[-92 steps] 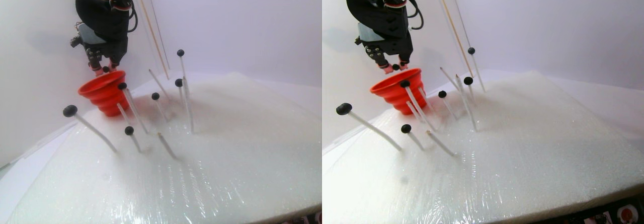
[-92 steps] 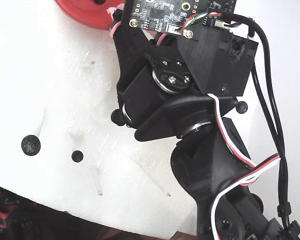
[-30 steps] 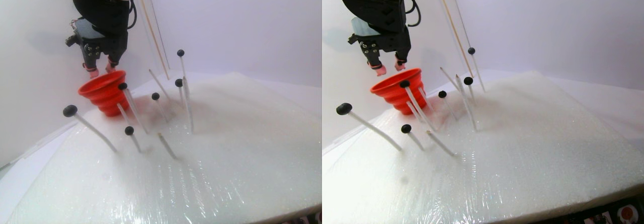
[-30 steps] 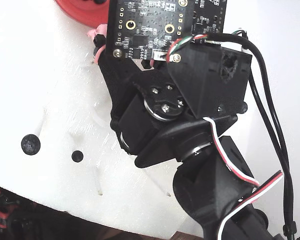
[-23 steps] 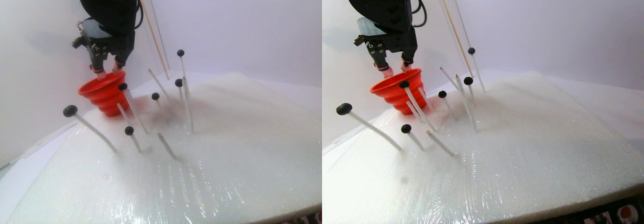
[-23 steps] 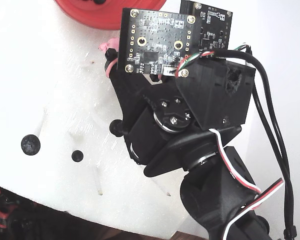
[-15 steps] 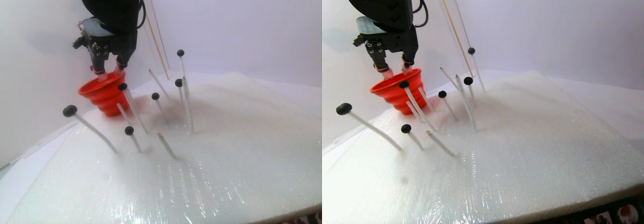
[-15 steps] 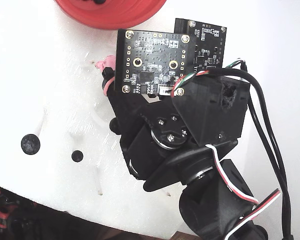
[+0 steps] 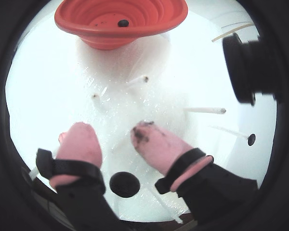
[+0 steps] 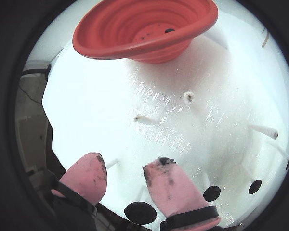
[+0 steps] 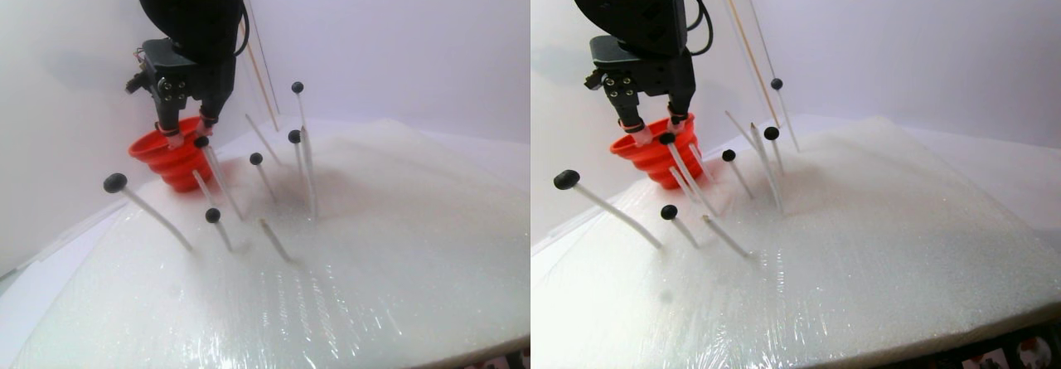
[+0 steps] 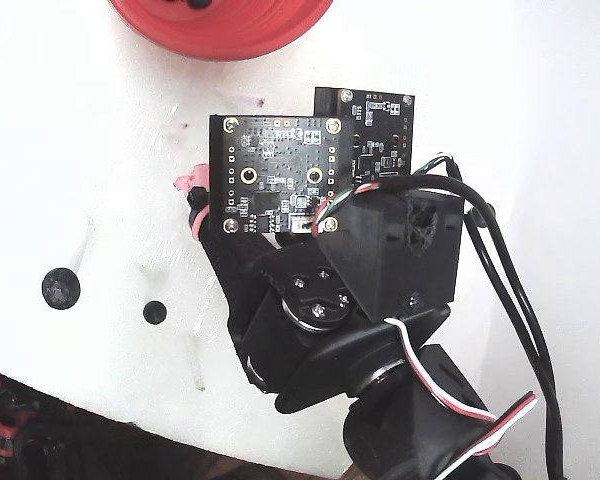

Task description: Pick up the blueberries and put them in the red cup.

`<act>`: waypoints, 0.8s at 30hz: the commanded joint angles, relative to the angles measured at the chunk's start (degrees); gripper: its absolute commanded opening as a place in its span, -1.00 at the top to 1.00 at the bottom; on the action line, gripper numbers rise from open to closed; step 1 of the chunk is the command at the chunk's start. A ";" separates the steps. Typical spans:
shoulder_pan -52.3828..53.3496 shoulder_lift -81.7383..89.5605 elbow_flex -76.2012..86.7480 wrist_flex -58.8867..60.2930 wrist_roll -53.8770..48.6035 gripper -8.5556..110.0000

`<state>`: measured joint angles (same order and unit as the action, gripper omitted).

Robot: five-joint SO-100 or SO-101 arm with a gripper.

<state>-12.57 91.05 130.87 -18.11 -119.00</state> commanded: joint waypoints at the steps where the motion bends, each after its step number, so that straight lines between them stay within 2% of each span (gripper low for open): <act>1: -0.26 7.47 0.35 0.09 -0.70 0.60; 24: 1.14 8.35 4.13 1.67 -3.60 0.60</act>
<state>-11.25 93.16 134.91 -16.70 -122.17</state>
